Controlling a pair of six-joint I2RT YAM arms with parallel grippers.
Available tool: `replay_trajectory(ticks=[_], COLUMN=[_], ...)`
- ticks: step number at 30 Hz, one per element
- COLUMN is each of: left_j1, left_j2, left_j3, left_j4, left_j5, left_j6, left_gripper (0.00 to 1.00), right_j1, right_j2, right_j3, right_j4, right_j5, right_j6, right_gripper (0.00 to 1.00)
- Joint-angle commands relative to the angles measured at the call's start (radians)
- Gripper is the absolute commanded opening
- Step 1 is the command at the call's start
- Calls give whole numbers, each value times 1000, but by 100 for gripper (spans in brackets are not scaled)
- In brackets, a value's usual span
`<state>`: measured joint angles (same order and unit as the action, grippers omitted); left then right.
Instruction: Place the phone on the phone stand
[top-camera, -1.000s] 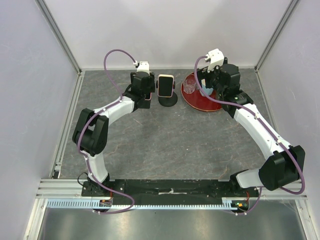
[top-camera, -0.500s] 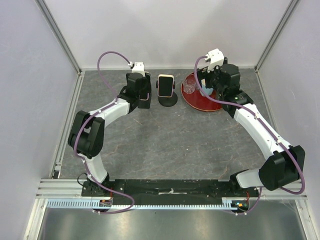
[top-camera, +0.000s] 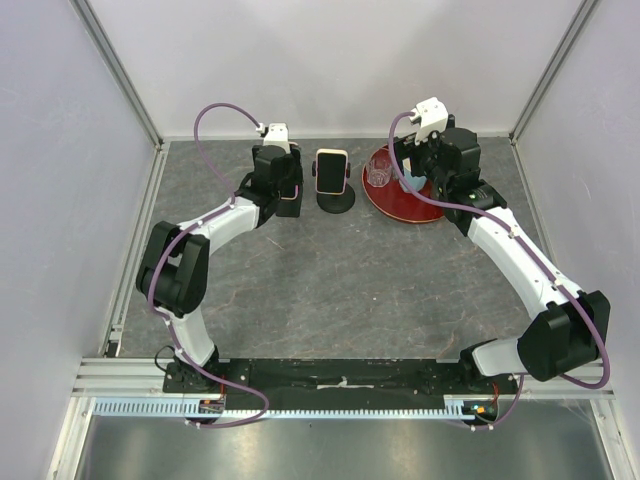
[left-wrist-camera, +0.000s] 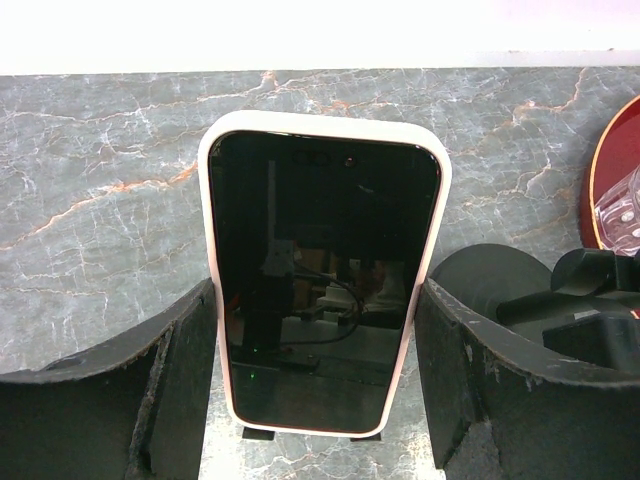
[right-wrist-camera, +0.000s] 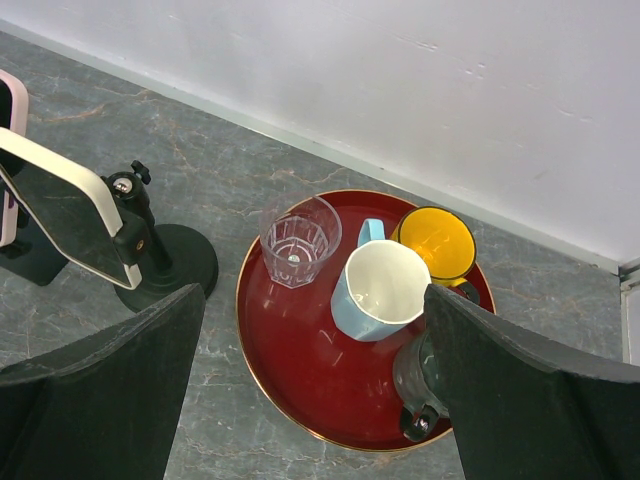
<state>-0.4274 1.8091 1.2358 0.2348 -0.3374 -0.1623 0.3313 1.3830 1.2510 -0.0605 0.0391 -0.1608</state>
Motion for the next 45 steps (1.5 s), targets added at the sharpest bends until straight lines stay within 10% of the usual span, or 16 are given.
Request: replay_trajectory(ticks=[1,20,34,40,45], left_j1=[-1,-1,1,10,22], left_j2=[-24,-44,-53,-59,-86], left_j3=[19,-29,10,17,21], left_j4=[106,40,-29,-66,-94], left_j5=[-23,-35,-11,47,83], left_j6=[0,-74,-86,-98,-117], left_gripper=[2,17,59,98,100], right_j1=[-3,-3,-6,-3,-3], right_j2=[-2,-1,4,4,4], right_j3=[4,4,7,5,5], right_j4=[39,39,39,39,39], right_j5=[-8,-16,-21,-22,-24], right_j6=[9,9,7,7,7], right_gripper=[98,98,98,98,98])
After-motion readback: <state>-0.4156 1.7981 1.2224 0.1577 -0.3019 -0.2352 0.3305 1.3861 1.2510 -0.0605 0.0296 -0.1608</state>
